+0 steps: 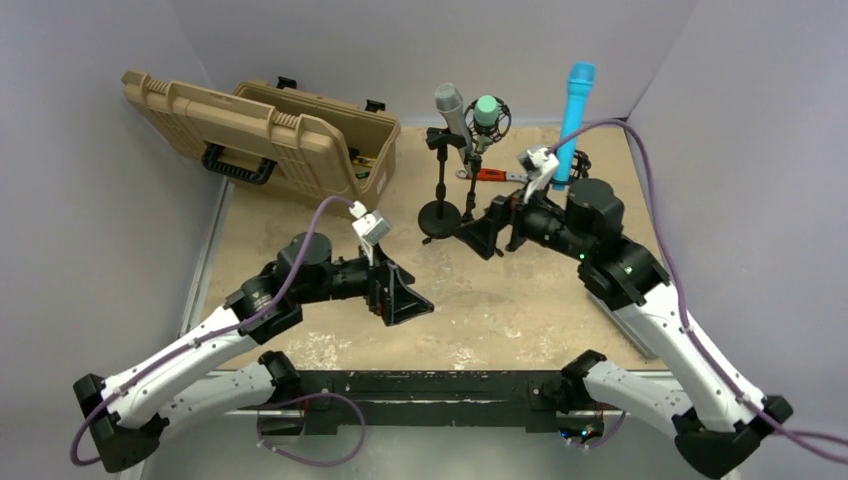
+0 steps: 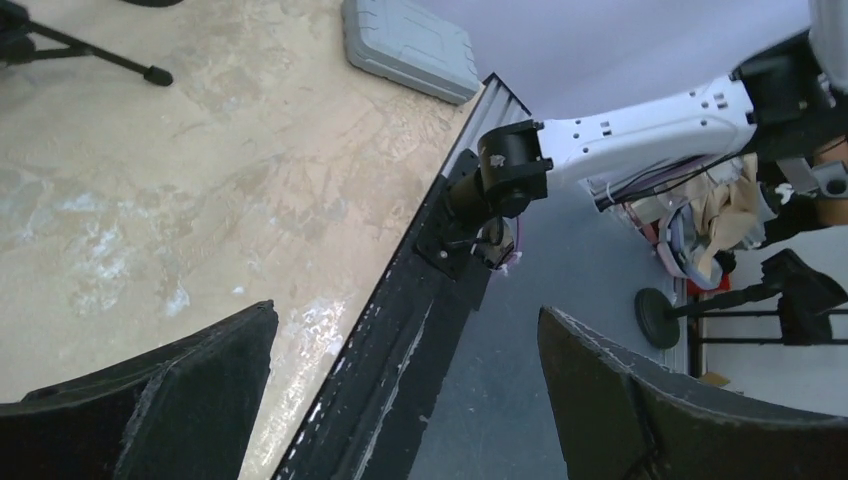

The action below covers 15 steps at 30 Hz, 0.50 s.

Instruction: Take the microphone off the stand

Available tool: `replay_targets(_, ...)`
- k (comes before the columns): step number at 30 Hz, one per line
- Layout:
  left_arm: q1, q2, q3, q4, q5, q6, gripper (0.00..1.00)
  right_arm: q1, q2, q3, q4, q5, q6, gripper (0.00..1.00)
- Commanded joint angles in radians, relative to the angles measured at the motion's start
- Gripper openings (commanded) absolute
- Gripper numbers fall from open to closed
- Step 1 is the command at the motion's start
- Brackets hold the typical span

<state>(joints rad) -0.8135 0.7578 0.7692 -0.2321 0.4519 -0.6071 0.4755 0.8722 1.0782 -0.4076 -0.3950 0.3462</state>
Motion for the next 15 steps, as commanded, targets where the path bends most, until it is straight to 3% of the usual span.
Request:
replay_targets(1, -0.121, 0.065, 0.153, -0.012, -0.166, 0.169, 1.00, 0.178, 0.103, 0.158, -0.026, 0.300, -0.015, 0.99)
replay_targets(6, -0.128, 0.047, 0.279, -0.117, -0.272, 0.285, 1.00, 0.237, 0.152, 0.212, -0.026, 0.476, -0.021, 0.99)
replay_targets(10, -0.128, 0.065, 0.444, -0.250, -0.500, 0.384, 1.00, 0.238, 0.178, 0.269, -0.029, 0.675, -0.054, 0.99)
replay_targets(15, -0.128, 0.127, 0.582, -0.234, -0.795, 0.496, 1.00, 0.238, 0.275, 0.390, -0.013, 0.917, -0.091, 0.97)
